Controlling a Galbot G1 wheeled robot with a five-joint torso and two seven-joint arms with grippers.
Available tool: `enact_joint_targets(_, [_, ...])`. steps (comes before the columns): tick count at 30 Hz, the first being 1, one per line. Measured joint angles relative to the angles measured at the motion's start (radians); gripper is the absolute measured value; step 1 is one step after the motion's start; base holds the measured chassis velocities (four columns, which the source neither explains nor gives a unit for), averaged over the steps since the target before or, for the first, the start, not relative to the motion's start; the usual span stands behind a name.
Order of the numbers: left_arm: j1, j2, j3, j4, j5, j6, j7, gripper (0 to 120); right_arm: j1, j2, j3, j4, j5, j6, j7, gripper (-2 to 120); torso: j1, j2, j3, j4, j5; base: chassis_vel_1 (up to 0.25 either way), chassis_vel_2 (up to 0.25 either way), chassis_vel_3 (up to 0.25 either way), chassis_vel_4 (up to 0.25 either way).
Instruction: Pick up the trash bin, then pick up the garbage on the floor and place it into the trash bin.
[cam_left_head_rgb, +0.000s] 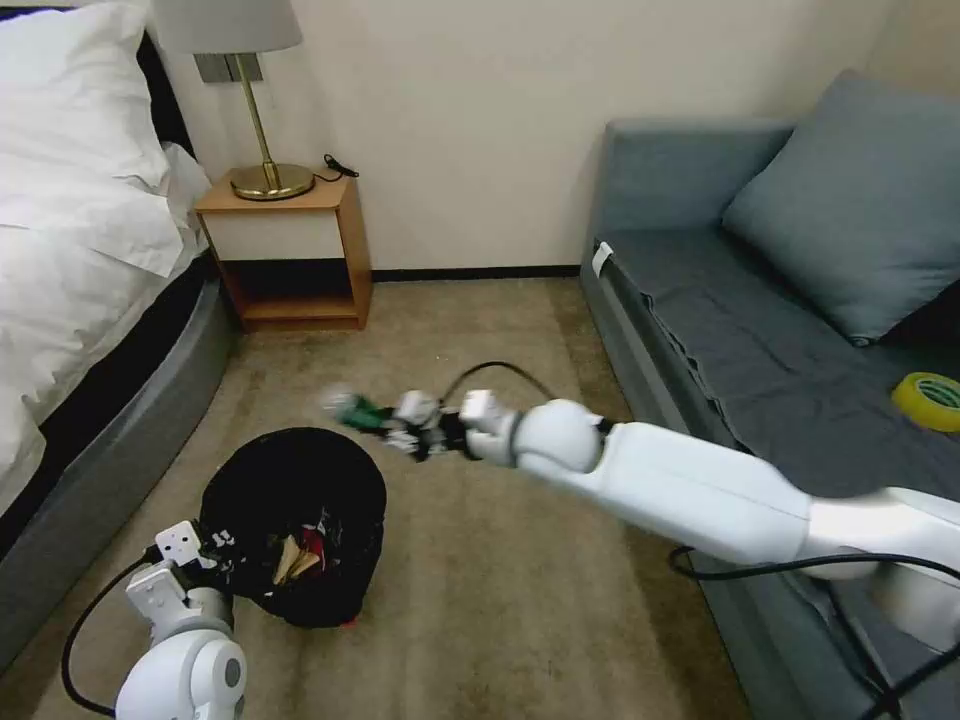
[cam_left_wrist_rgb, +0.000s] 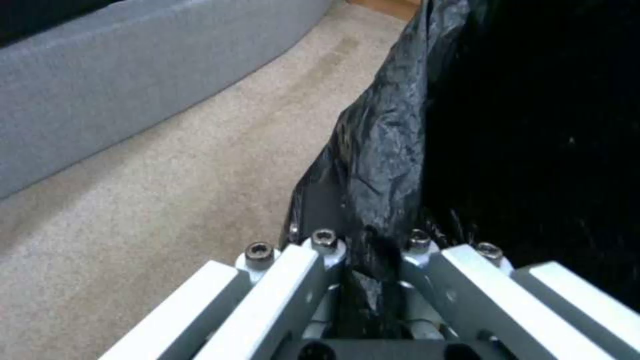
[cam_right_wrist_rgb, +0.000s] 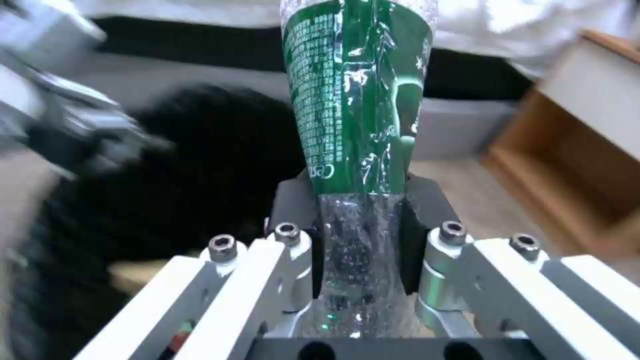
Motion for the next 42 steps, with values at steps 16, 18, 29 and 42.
enact_joint_targets(16, [0.006,-0.008,0.008,-0.018,0.004,0.009,0.000,2,-0.017,0.167,-0.157,-0.188,-0.033,0.026,0.155,39,0.000,0.000,0.000,-0.0002,0.0004,0.000,0.000,0.000,0.000])
enact_joint_targets(18, [0.006,-0.009,0.008,-0.018,0.004,0.009,0.000,2,-0.017,0.162,-0.157,-0.182,-0.033,0.025,0.156,48,0.000,0.000,0.000,-0.0002,0.0004,0.000,0.000,0.000,0.000])
enact_joint_targets(29, [0.004,-0.009,0.007,-0.021,0.002,0.012,-0.001,2,-0.016,0.135,-0.147,-0.146,-0.032,0.023,0.159,88,0.000,0.000,0.000,-0.0002,0.0005,0.000,0.000,0.000,0.000])
enact_joint_targets(42, [-0.039,0.008,-0.010,0.025,-0.303,0.100,-0.189,2,-0.010,0.054,-0.014,0.017,-0.020,0.007,0.184,100,0.000,0.000,0.000,-0.0002,0.0006,0.000,0.000,0.000,0.000])
